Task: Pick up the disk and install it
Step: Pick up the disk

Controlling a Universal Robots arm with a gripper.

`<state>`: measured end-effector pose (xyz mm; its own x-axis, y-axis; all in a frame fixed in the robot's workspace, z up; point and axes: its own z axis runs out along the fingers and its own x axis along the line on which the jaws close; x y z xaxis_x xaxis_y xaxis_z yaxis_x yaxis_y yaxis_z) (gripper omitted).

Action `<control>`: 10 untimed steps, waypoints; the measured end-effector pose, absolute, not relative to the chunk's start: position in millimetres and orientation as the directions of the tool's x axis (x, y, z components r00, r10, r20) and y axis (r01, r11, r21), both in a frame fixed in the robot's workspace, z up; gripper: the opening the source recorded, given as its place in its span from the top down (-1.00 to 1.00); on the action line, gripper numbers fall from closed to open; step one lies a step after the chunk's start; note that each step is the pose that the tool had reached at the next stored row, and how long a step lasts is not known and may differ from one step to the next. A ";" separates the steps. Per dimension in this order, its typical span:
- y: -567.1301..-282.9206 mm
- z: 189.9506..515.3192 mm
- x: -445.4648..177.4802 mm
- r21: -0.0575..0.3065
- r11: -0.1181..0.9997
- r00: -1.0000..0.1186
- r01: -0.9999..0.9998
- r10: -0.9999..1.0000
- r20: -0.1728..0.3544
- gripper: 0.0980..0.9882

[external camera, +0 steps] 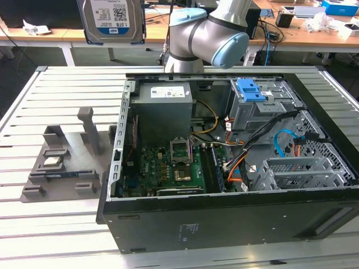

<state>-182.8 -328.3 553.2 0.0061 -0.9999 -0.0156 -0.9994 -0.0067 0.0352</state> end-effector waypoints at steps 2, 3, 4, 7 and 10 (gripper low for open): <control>-328.3 553.0 -181.2 0.035 -0.007 0.006 -0.999 -1.000 -0.016 0.40; -328.3 552.9 -180.1 0.035 -0.007 0.006 -0.999 -1.000 -0.016 0.40; -328.3 552.7 -178.8 0.035 -0.007 0.006 -0.999 -1.000 -0.016 0.40; -328.3 552.5 -176.7 0.035 -0.007 0.006 -0.999 -1.000 -0.016 0.40; -328.3 552.1 -174.2 0.035 -0.007 0.006 -0.999 -1.000 -0.016 0.40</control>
<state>-174.2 -328.3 552.1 0.0060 -0.9999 -0.0156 -0.9994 -0.0066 0.0351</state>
